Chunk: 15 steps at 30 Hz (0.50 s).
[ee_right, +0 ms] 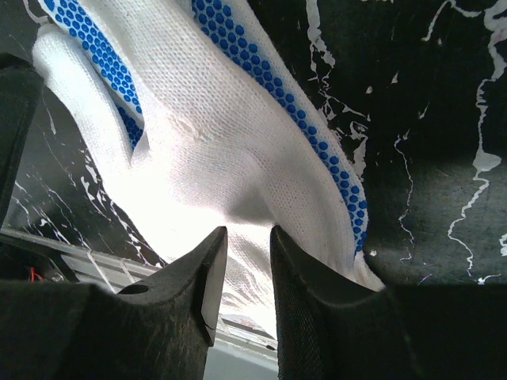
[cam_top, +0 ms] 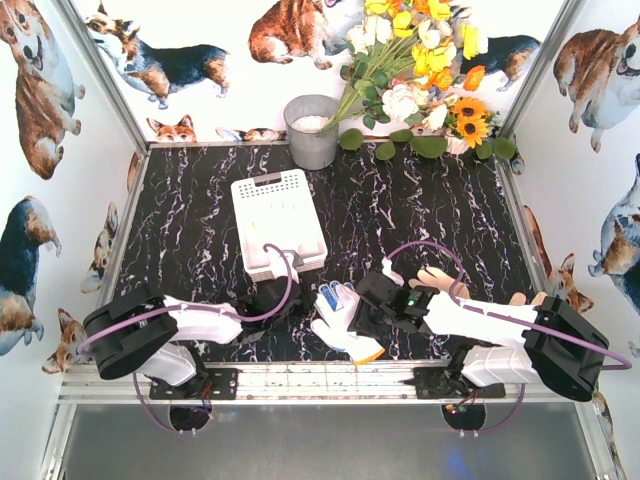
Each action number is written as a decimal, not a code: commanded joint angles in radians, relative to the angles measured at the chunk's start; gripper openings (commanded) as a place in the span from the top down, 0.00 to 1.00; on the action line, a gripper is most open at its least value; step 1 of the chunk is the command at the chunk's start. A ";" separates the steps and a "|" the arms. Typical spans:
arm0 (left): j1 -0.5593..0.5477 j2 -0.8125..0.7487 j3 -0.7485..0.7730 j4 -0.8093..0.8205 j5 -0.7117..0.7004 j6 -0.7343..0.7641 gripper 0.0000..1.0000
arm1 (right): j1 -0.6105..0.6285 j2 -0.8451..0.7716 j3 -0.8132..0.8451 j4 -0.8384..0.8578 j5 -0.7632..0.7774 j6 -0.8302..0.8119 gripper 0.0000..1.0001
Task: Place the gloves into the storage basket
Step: Pair the glove with the glove.
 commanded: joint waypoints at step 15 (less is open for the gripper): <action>-0.008 -0.020 0.211 -0.271 0.146 0.086 0.66 | -0.004 0.013 -0.001 0.037 0.008 0.001 0.68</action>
